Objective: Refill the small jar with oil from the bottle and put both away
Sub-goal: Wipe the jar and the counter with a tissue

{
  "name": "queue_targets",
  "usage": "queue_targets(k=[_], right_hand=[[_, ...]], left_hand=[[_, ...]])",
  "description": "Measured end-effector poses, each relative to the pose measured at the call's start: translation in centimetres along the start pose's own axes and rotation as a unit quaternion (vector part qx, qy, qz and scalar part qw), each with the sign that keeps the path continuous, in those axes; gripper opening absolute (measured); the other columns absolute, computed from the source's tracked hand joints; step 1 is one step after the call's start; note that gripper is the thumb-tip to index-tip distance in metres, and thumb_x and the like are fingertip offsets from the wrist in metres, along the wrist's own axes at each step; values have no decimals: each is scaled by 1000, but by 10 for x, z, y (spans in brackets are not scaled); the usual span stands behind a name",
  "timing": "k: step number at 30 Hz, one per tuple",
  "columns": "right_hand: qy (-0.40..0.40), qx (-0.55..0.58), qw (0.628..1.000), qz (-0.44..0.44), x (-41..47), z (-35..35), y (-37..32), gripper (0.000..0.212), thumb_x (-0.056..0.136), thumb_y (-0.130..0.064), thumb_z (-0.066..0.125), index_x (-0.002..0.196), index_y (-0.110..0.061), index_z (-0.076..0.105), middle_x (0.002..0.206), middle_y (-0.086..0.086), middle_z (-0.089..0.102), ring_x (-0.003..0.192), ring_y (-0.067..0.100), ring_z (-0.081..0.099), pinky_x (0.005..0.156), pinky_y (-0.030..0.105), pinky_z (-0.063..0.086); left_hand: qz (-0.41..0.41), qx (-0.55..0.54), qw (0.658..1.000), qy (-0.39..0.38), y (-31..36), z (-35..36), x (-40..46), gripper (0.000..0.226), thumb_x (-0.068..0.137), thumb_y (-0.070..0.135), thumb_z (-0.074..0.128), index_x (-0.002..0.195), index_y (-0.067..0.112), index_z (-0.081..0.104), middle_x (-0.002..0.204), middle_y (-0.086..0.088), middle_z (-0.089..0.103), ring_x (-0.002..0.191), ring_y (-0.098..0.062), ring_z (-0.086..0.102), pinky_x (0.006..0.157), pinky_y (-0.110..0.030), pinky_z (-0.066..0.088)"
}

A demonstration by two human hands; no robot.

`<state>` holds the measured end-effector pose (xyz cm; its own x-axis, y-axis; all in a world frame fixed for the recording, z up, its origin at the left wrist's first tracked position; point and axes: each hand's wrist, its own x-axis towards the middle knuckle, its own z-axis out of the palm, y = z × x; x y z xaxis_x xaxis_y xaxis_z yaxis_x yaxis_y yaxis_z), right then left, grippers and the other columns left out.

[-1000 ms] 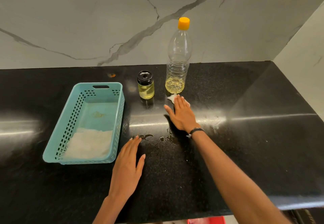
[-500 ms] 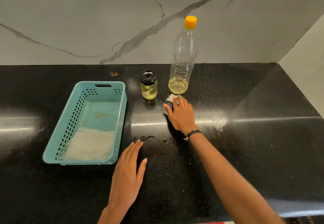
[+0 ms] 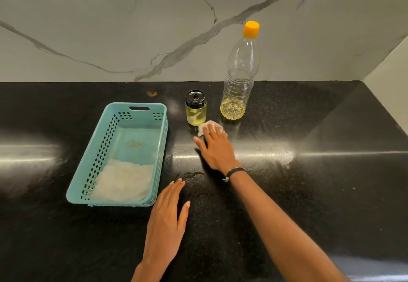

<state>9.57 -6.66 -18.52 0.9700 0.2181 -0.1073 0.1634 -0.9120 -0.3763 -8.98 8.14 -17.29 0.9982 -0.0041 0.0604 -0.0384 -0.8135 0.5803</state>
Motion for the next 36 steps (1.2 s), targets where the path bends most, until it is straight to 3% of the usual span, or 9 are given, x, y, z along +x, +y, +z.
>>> queue_targets(k=[5, 9, 13, 18, 22, 25, 30, 33, 36], right_hand=[[-22, -26, 995, -97, -46, 2, 6, 64, 100, -52, 22, 152, -16, 13, 160, 2, 7, 147, 17, 1, 120, 36, 3], [3, -65, 996, -57, -49, -8, 30, 61, 100, -50, 20, 151, -18, 14, 160, 2, 9, 147, 18, 3, 119, 35, 1], [-2, -31, 999, -8, -12, -2, 7, 65, 99, -54, 22, 151, -16, 18, 160, 7, 10, 147, 25, 5, 118, 42, 5], [-25, -21, 998, -62, -18, 16, -21, 65, 99, -54, 21, 152, -17, 14, 160, 5, 5, 147, 23, 0, 118, 39, 0], [-24, -67, 986, -150, -45, 10, -5, 75, 89, -63, -2, 152, -23, 13, 160, -2, 6, 147, 15, 1, 117, 35, -4], [-7, -99, 987, -125, -40, 3, 12, 86, 83, -66, -17, 151, -23, 12, 160, -2, 7, 147, 15, 3, 118, 37, -3], [-26, -57, 996, -62, -4, 8, -25, 62, 100, -52, 18, 151, -18, 16, 160, 4, 7, 147, 21, 1, 119, 39, -2], [-32, -55, 993, -100, -1, 16, -41, 60, 100, -50, 20, 151, -18, 16, 160, 4, 8, 147, 21, 1, 119, 38, -3], [-32, -84, 981, -171, -17, 18, -31, 64, 97, -55, 10, 151, -22, 17, 160, 0, 11, 147, 17, 4, 118, 36, -4]], left_hand=[[-4, 5, 1000, 8, -4, -1, -4, 52, 94, 35, 50, 144, 25, 38, 147, 13, 39, 138, 2, 26, 111, -22, 24], [-7, -3, 1000, 15, -5, -1, -7, 52, 94, 35, 51, 144, 25, 39, 147, 13, 40, 139, 0, 28, 111, -22, 25], [-2, 2, 1000, 16, -7, 0, -8, 52, 94, 37, 47, 144, 24, 39, 148, 12, 40, 139, 0, 27, 112, -22, 24], [4, 18, 1000, 26, -9, 4, -9, 52, 97, 47, 35, 144, 24, 39, 147, 11, 41, 139, -2, 29, 112, -23, 26], [12, 26, 999, 26, -12, 4, -13, 54, 95, 47, 31, 143, 24, 40, 147, 11, 42, 139, -3, 31, 112, -23, 28], [15, 27, 999, 31, -13, 3, -18, 53, 95, 45, 33, 142, 23, 42, 146, 11, 43, 138, -3, 33, 111, -23, 29], [21, 21, 999, 41, -15, 2, -24, 50, 96, 41, 37, 141, 21, 43, 145, 8, 45, 137, -8, 37, 112, -24, 27], [35, 33, 998, 41, -15, 3, -25, 49, 96, 39, 37, 140, 18, 45, 144, 5, 46, 136, -10, 39, 112, -25, 27], [35, 44, 998, 40, -18, 5, -27, 50, 97, 40, 37, 139, 17, 46, 145, 5, 46, 136, -11, 39, 112, -27, 28]])
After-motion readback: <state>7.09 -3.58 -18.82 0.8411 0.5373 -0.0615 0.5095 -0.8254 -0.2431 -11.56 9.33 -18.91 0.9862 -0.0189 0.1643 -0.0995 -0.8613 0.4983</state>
